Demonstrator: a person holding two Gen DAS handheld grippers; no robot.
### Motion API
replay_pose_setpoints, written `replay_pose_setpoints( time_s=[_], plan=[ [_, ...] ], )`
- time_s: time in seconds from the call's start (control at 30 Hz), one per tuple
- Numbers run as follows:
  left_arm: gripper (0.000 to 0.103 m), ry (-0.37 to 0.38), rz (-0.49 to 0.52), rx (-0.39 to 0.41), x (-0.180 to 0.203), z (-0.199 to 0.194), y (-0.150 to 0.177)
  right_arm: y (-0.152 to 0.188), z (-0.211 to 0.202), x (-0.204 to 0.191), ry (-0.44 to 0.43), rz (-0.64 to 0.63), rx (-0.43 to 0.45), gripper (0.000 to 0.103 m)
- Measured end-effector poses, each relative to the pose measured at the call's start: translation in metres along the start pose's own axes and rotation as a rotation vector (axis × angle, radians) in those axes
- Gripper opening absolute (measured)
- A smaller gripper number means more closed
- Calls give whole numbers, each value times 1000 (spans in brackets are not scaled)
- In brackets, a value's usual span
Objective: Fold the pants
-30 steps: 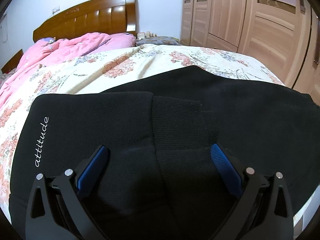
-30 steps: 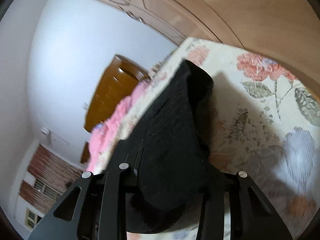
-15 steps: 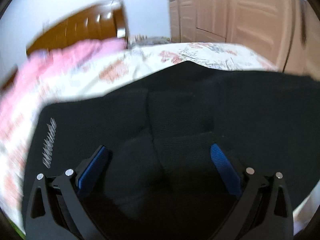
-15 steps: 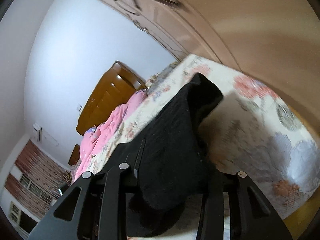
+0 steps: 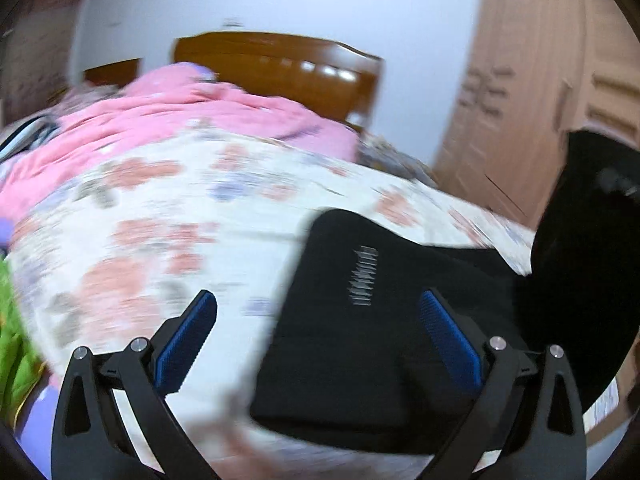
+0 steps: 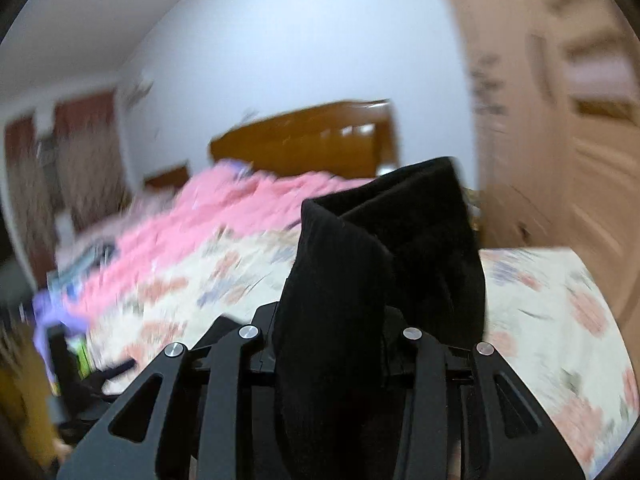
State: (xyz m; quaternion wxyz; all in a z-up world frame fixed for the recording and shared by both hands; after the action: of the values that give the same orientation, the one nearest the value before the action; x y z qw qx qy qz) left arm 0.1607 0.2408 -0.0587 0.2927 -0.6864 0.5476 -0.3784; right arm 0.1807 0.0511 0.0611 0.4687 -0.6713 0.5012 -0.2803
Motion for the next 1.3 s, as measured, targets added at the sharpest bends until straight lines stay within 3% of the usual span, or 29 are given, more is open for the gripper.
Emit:
replay_pose_setpoints(
  time_s=[0.13,0.23,0.3,0.47,0.6,0.67,0.77,0.8,0.87,0.9,0.93,1.0,1.07,1.13,1.23,1.3],
  plan=[
    [101,-68,-76,27,-54,-22,-1,48,58,-109,-7,-286,-98,38],
    [101,-102,-113,8,-89,-30,10,120,99,-153,-20,-464,-244,38],
    [101,-114,-124,-13,-100,-31,19,141,104,-161,23,-561,-210,39],
    [101,-117,-162,-31,-114,-28,36,125,87,-159,40,-573,-131,38],
    [101,-97,-183,-27,-114,-30,38,90,51,-167,55,-552,17,38],
    [101,-98,-180,-22,-114,-30,36,82,47,-176,35,-558,36,39],
    [101,-110,-173,-35,-114,-27,37,121,77,-189,-43,-620,-145,53],
    [101,-116,-171,-40,-115,-26,38,142,83,-197,-136,-630,-221,64],
    [101,-132,-160,-46,-116,-26,38,144,71,-200,-162,-641,-164,69],
    [101,-142,-151,-45,-116,-27,38,143,57,-203,-235,-628,-168,80],
    [101,-154,-143,-45,-117,-29,37,140,43,-204,-326,-588,-179,83],
    [101,-170,-132,-37,-117,-34,33,126,5,-194,-469,-485,-155,83],
    [101,-138,-132,-16,-110,-42,23,114,-26,-172,-509,-422,-107,84],
    [101,-58,-130,-3,-92,-47,11,108,-43,-129,-439,-365,-76,85],
    [101,166,-96,-16,-38,-46,-8,109,-44,-67,-325,-244,-87,86],
    [101,263,-79,-73,-10,-34,-8,113,-41,-26,-252,-143,-106,86]
  ],
)
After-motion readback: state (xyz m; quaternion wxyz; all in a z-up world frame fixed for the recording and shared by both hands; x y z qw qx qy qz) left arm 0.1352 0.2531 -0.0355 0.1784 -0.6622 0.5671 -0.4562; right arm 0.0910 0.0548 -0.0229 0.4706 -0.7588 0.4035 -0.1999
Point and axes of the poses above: each gripper's, at about its wrist camera, not at the fingertips, and z roughly the way its jaws point, x to its right, y to its underside, the point moved 10 cm from there along z, roughly the way its jaws point, and after that the axes turned 1 degree about z, right-handed, at the moved point
